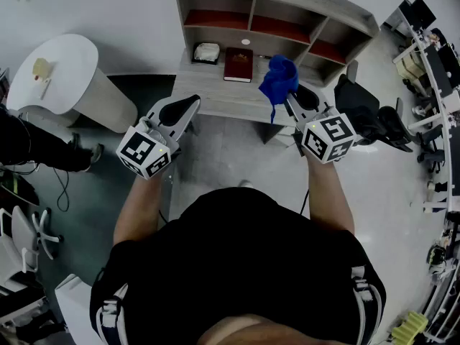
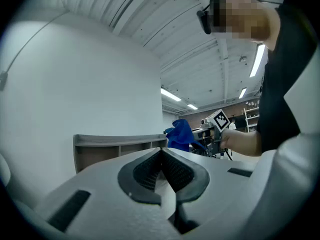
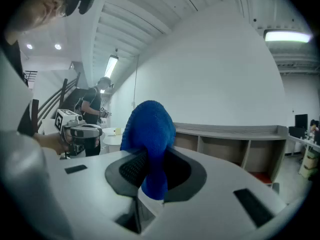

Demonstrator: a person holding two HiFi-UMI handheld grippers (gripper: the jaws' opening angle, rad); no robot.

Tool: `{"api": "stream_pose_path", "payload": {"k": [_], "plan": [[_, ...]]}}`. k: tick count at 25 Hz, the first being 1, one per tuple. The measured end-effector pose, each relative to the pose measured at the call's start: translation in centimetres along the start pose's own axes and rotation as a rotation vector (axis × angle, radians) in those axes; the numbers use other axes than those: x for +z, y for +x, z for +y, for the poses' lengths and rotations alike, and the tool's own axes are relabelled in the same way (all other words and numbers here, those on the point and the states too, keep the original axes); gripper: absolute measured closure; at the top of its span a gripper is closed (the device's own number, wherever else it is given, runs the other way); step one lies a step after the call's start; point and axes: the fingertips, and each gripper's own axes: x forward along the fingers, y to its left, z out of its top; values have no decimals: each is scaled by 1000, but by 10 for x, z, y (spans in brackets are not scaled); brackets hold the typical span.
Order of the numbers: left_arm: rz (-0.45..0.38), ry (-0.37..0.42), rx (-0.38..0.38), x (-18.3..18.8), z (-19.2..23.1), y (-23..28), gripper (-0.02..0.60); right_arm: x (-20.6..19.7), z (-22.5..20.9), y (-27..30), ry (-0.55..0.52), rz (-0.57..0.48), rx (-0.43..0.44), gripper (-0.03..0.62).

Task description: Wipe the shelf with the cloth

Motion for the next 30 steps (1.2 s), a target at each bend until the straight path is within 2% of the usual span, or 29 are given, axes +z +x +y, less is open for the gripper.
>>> {"api": "stream_pose_path", "payload": {"k": [4, 18, 26, 30], "plan": [[6, 21, -2, 6, -13, 22, 565, 0, -22, -11, -1, -5, 7, 523], [10, 69, 95, 20, -32, 104, 563, 7, -104, -17, 2, -49, 116, 522], [4, 95, 114, 29, -14, 120, 565, 19, -104, 6, -24, -58, 154, 522], [2, 92, 116, 25, -4, 123, 565, 25, -103, 18, -50, -63, 146, 522]]}}
